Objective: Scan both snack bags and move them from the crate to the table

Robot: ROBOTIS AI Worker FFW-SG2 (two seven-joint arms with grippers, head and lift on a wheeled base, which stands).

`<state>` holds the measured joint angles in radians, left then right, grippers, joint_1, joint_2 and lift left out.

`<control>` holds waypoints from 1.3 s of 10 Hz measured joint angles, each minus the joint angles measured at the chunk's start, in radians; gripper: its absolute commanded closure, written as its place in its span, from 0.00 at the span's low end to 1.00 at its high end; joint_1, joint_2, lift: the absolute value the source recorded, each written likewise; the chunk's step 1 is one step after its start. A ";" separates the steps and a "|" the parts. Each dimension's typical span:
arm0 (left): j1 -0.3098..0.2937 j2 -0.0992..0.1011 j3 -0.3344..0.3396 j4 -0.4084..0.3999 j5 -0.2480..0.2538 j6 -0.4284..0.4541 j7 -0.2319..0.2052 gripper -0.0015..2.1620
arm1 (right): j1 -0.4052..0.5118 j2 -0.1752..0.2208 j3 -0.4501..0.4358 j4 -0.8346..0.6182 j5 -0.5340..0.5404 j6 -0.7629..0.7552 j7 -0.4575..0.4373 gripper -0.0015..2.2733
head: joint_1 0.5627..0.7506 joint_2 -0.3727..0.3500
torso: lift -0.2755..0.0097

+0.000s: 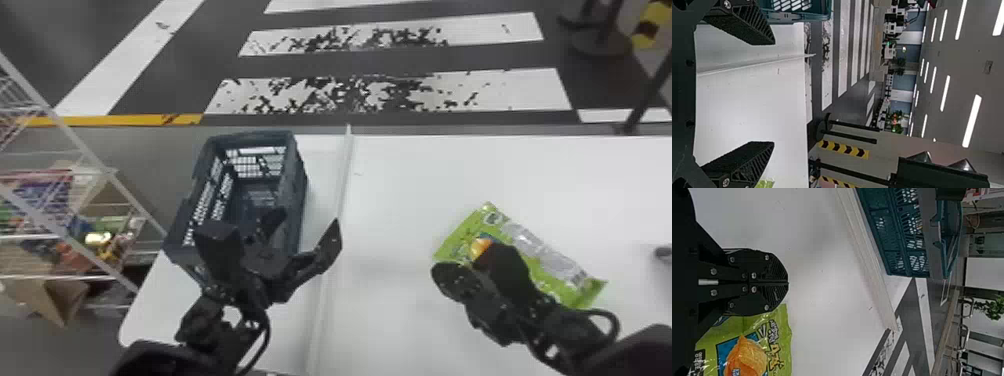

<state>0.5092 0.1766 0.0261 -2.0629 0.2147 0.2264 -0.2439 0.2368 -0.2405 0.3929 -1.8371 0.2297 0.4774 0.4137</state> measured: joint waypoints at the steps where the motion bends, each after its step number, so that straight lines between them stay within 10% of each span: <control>1: 0.000 0.000 0.000 0.000 0.000 0.000 0.000 0.04 | -0.025 0.008 0.012 0.032 0.024 0.012 -0.008 0.99 | 0.70 0.80 | 0.66; 13: 0.001 -0.001 0.000 -0.002 0.000 0.003 0.000 0.04 | -0.137 0.017 -0.035 0.166 0.080 0.055 -0.101 0.99 | 0.70 0.66 | 0.66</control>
<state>0.5107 0.1753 0.0261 -2.0653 0.2147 0.2294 -0.2439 0.0999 -0.2233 0.3580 -1.6708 0.3093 0.5321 0.3127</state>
